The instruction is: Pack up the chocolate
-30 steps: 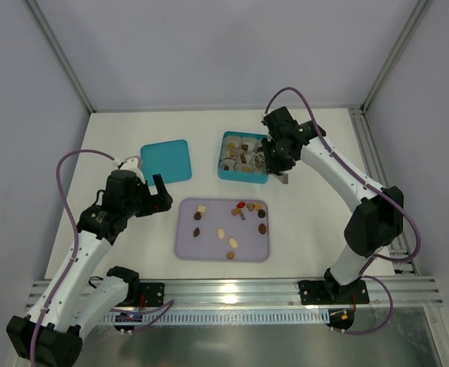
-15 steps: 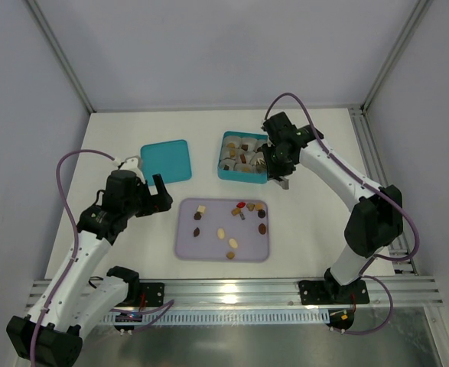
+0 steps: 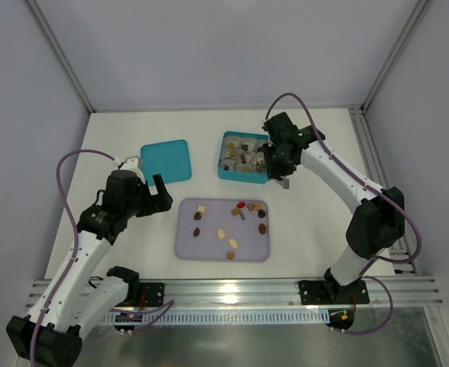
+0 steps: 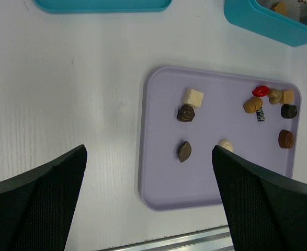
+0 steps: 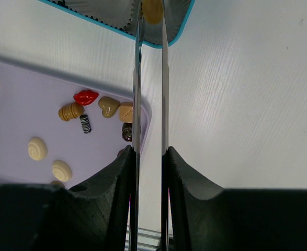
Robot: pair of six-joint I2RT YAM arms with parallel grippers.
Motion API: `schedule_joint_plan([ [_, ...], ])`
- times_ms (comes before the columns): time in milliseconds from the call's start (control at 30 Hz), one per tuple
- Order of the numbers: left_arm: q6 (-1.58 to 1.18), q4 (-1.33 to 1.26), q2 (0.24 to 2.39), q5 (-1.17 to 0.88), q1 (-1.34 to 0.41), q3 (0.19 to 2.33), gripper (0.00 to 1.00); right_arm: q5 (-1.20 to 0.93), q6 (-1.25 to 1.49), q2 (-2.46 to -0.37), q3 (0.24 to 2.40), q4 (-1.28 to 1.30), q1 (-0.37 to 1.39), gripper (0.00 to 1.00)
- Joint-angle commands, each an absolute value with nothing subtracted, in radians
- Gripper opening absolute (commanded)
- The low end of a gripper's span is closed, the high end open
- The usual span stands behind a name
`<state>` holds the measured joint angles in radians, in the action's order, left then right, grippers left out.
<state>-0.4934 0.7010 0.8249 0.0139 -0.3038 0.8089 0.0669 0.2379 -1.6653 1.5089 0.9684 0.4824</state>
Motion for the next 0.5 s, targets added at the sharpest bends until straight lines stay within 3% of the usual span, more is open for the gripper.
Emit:
schedule_joint_plan([
  [0,-0.491,0.689,0.821,0.015,-0.307,0.816,1.00,0.066,0.227,-1.614,1.520,0.950,0.479,0.33],
  [467,-0.492,0.689,0.822,0.017,-0.307,0.816,1.00,0.063,0.222,-1.620,1.532,0.951,0.479,0.36],
])
